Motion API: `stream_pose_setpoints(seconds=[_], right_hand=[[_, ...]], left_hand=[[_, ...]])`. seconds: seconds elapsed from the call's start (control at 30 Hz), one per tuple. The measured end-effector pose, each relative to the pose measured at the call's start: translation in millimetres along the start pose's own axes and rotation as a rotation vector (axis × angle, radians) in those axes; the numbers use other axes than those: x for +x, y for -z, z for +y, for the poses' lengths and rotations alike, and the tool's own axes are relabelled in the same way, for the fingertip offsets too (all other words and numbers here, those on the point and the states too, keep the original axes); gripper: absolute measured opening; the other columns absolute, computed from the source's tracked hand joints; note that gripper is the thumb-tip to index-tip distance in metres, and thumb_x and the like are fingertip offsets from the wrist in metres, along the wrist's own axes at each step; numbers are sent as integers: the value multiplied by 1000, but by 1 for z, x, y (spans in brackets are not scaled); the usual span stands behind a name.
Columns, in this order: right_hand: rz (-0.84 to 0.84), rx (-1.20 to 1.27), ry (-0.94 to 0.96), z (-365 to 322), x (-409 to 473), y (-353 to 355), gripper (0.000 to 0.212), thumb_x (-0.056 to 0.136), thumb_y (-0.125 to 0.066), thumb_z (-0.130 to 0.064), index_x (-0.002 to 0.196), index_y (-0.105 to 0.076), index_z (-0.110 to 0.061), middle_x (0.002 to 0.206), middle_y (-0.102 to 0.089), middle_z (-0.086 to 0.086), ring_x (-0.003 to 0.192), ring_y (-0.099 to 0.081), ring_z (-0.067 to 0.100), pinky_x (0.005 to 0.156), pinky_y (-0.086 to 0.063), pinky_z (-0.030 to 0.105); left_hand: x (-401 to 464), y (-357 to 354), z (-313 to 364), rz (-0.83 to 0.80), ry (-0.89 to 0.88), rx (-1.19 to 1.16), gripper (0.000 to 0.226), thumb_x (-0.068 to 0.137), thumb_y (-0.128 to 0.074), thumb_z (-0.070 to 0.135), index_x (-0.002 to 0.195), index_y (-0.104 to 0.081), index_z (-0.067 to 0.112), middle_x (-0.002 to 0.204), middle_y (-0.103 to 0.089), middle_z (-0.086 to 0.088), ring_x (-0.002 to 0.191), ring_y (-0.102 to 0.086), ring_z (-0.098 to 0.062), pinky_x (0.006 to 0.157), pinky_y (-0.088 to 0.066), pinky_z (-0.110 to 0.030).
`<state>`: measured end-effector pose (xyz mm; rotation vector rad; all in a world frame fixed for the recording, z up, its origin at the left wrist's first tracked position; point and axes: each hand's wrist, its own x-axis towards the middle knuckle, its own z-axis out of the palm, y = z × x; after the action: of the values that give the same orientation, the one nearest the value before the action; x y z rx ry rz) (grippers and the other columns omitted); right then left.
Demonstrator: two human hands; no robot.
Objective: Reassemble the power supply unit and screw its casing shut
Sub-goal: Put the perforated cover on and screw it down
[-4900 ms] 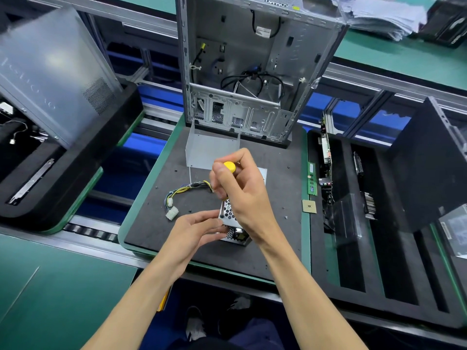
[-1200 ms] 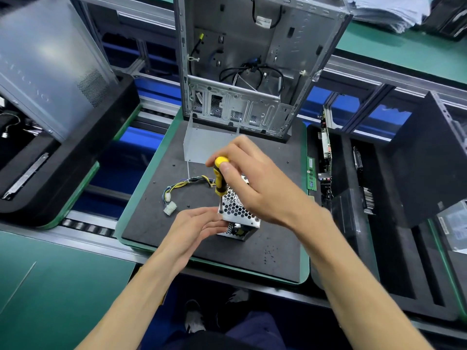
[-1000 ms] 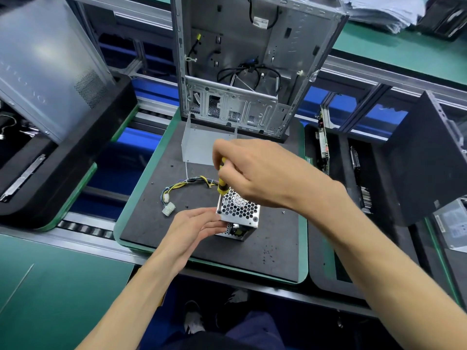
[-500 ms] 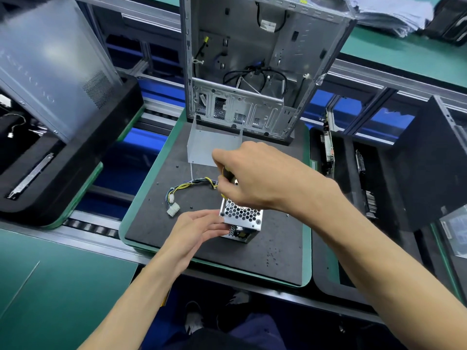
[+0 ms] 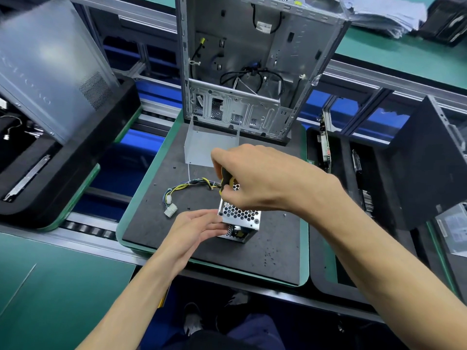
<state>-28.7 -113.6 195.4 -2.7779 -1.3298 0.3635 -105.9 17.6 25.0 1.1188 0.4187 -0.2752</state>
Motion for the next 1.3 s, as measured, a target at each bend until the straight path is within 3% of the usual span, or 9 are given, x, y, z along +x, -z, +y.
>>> stream_pose_setpoints(seconds=[0.17, 0.27, 0.43, 0.5, 0.6, 0.8, 1.03, 1.13, 1.3], right_hand=[[-11, 19, -4, 2, 0, 0, 9, 92, -54, -24, 96, -47, -19, 93, -62, 4, 83, -57, 31, 64, -40, 37], [15, 41, 6, 0, 0, -2, 10, 90, -54, -24, 92, -46, -19, 86, -59, 3, 81, -57, 32, 64, -40, 37], [71, 49, 30, -6, 1, -10, 13, 86, -54, -21, 90, -43, -17, 77, -57, 3, 76, -54, 34, 65, -45, 40], [103, 49, 12, -8, 0, -14, 14, 87, -54, -21, 88, -40, -18, 71, -51, 0, 72, -50, 33, 62, -40, 39], [148, 46, -31, -11, -3, -19, 16, 88, -54, -21, 88, -38, -16, 68, -45, -1, 68, -47, 33, 58, -32, 38], [196, 68, -156, -20, -6, -25, 17, 90, -53, -23, 89, -40, -13, 66, -44, 3, 58, -39, 21, 48, -21, 32], [175, 161, -241, -11, -11, -17, 18, 93, -56, -28, 95, -46, -13, 78, -60, 5, 75, -55, 33, 58, -37, 36], [164, 170, -250, -5, -20, -9, 19, 93, -57, -30, 97, -50, -13, 81, -62, 5, 79, -59, 34, 65, -48, 38], [277, 325, -301, 11, -43, -6, 15, 88, -64, -34, 89, -53, -24, 79, -70, -6, 76, -64, 21, 68, -51, 36]], left_hand=[[2, 3, -2, -22, 6, 9, 19, 90, -67, 3, 91, -83, 13, 101, -77, -21, 96, -75, -32, 81, -61, -30], [2, 4, -4, -10, 7, -22, 15, 79, -71, 10, 85, -84, 16, 96, -77, -20, 92, -76, -31, 80, -61, -31], [6, 8, -9, -3, 5, -10, 10, 85, -69, 4, 83, -78, 1, 91, -76, -19, 93, -74, -34, 92, -59, -43], [6, 8, -9, 1, -2, -10, 21, 81, -70, 9, 93, -75, -6, 94, -76, -22, 97, -73, -36, 93, -59, -43], [5, 7, -8, -14, -8, 17, 21, 93, -64, 5, 106, -73, -9, 103, -75, -24, 103, -72, -37, 94, -58, -41], [4, 7, -7, 6, -2, 32, 22, 97, -59, 6, 107, -72, -10, 105, -74, -27, 103, -72, -36, 89, -60, -37], [4, 6, -6, 1, 6, 20, 23, 85, -70, 11, 99, -76, -6, 103, -75, -24, 101, -73, -37, 87, -61, -36], [7, 2, -5, -4, 9, 42, 29, 85, -72, 14, 107, -74, -6, 106, -75, -24, 102, -73, -36, 91, -60, -39], [10, -4, -5, 13, 35, 61, 24, 94, -65, 6, 114, -70, -5, 106, -74, -25, 100, -73, -35, 94, -58, -41]])
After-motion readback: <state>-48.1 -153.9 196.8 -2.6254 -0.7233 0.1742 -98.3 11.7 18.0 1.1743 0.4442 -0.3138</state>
